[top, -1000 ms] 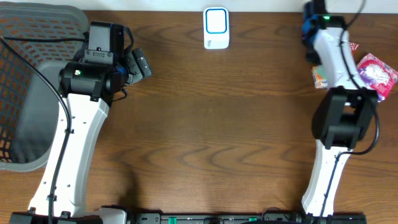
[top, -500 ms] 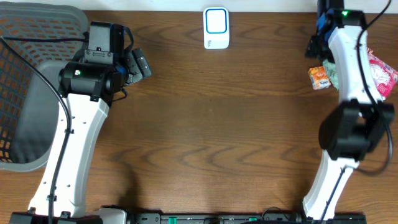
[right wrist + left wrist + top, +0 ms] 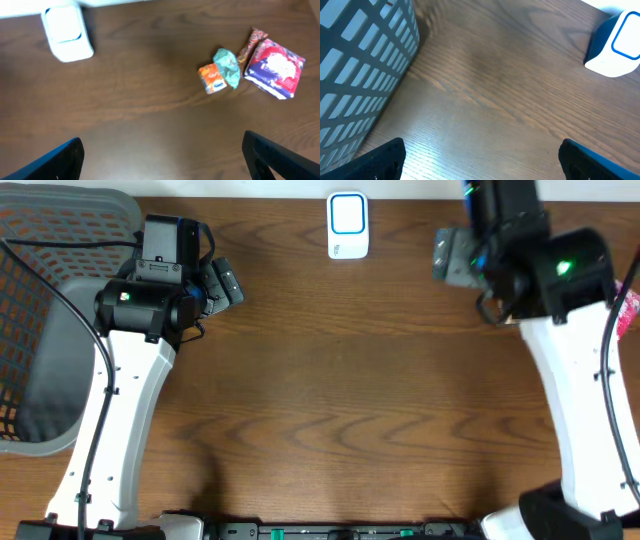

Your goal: Scan the item barcode

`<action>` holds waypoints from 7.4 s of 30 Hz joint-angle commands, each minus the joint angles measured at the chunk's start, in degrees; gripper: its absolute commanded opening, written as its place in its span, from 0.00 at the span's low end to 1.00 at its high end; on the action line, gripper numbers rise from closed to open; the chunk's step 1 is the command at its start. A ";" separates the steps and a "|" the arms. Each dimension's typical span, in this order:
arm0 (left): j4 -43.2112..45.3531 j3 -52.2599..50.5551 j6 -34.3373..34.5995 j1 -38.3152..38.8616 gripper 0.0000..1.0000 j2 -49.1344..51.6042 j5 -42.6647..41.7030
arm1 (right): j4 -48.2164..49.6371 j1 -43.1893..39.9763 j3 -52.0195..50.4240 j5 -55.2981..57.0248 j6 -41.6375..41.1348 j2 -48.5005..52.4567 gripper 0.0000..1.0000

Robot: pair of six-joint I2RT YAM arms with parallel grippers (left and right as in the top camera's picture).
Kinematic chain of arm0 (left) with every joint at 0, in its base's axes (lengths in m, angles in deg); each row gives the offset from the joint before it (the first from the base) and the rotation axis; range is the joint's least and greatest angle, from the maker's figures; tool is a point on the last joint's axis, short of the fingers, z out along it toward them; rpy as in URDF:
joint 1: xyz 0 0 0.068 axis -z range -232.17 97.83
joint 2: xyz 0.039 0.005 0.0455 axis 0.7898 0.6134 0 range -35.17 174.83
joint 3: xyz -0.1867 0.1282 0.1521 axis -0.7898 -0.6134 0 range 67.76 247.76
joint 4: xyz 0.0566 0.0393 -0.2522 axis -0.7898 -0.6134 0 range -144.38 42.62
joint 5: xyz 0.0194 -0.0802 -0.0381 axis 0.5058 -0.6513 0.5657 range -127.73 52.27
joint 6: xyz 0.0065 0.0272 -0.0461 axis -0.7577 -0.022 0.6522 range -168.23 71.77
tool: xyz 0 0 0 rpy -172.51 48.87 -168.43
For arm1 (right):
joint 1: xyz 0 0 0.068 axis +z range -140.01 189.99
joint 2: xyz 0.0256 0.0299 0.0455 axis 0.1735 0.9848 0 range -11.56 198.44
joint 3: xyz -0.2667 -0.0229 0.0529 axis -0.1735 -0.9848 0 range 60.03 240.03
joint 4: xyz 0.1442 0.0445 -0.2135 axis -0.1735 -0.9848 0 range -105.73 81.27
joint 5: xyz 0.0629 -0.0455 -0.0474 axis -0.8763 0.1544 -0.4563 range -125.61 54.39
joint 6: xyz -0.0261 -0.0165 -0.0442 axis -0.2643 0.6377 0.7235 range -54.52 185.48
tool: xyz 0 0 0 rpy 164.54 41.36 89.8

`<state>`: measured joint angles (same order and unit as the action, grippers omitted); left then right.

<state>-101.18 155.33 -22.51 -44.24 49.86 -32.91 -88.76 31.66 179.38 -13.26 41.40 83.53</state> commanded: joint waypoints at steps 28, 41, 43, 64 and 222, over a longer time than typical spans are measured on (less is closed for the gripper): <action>-0.15 0.42 0.31 -0.24 0.98 0.31 0.31 | -10.21 14.53 -21.70 -12.76 -1.36 -12.72 0.99; -0.15 0.42 0.31 -0.24 0.98 0.31 0.31 | -13.07 14.16 -21.70 -10.34 -1.33 -12.46 0.99; -0.15 0.42 0.31 -0.24 0.98 0.31 0.31 | -12.33 14.14 -21.70 -9.92 -1.07 -12.57 0.99; -0.15 0.42 0.31 -0.24 0.98 0.31 0.31 | 21.77 -8.79 -51.06 -23.76 19.04 -43.43 0.99; 42.60 -72.54 -27.39 -0.52 0.98 -73.33 -10.82 | 75.95 -19.43 -119.05 -19.67 21.55 -94.79 0.99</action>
<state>-61.62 85.30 -51.04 -44.26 -21.78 -43.42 -12.59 12.21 60.41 -33.02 63.54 -10.89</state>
